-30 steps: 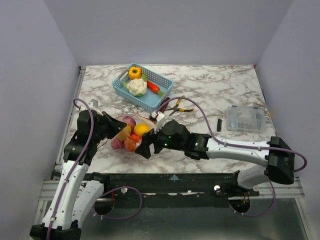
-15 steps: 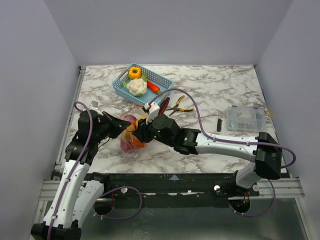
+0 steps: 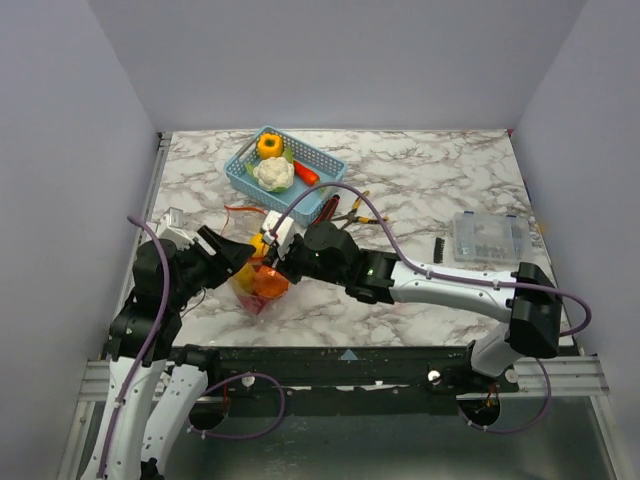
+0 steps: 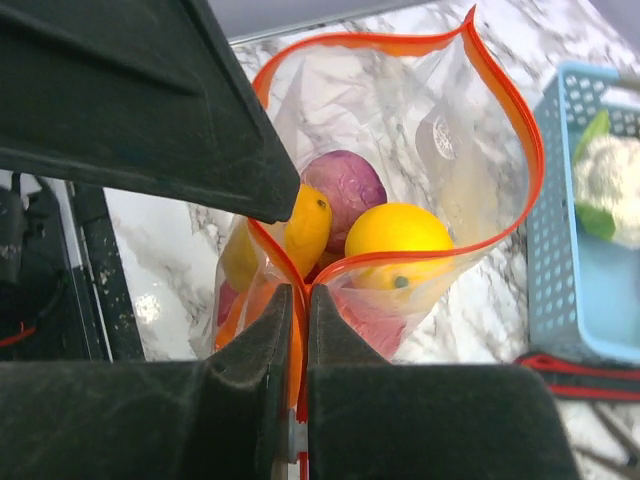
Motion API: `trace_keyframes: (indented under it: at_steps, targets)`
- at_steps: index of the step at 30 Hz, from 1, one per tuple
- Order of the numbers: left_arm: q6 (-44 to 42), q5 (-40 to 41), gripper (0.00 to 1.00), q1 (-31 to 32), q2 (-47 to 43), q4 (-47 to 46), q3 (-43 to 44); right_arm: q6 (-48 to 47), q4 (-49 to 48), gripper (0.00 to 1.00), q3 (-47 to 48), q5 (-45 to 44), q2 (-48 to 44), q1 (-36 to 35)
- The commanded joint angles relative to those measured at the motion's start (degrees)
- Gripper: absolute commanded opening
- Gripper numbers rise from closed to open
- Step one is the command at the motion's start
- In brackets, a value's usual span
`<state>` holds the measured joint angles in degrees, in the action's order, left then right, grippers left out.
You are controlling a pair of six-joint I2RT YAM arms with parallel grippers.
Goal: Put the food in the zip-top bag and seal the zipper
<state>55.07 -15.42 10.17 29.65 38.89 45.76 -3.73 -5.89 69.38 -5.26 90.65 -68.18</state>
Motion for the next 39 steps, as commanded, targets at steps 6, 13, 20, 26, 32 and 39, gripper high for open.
trace_keyframes:
  at_steps: [6,13,20,26,32,39]
  targets:
    - [-34.1,8.4,0.75,-0.1,-1.4,7.3,12.1,-21.2,13.7,0.0,9.3,13.1,2.4,2.0]
    - [-44.0,-9.7,0.7,-0.1,-5.4,-10.9,5.4,-19.7,13.8,0.0,10.1,29.0,0.2,10.1]
    - [-44.5,-18.3,0.71,0.0,-6.7,-20.8,-1.5,-18.1,16.6,0.0,11.8,37.2,1.5,13.8]
    - [-43.9,-21.9,0.72,0.7,-1.7,-20.8,0.2,-18.2,19.5,0.0,14.0,41.7,2.8,16.1]
    - [-51.1,-15.1,0.69,7.8,3.4,-14.1,3.1,-18.2,22.2,0.0,16.3,43.5,4.0,16.7]
    - [-54.5,-13.1,0.66,10.9,5.5,-11.1,2.0,-17.6,23.0,0.0,14.9,44.0,3.1,17.1]
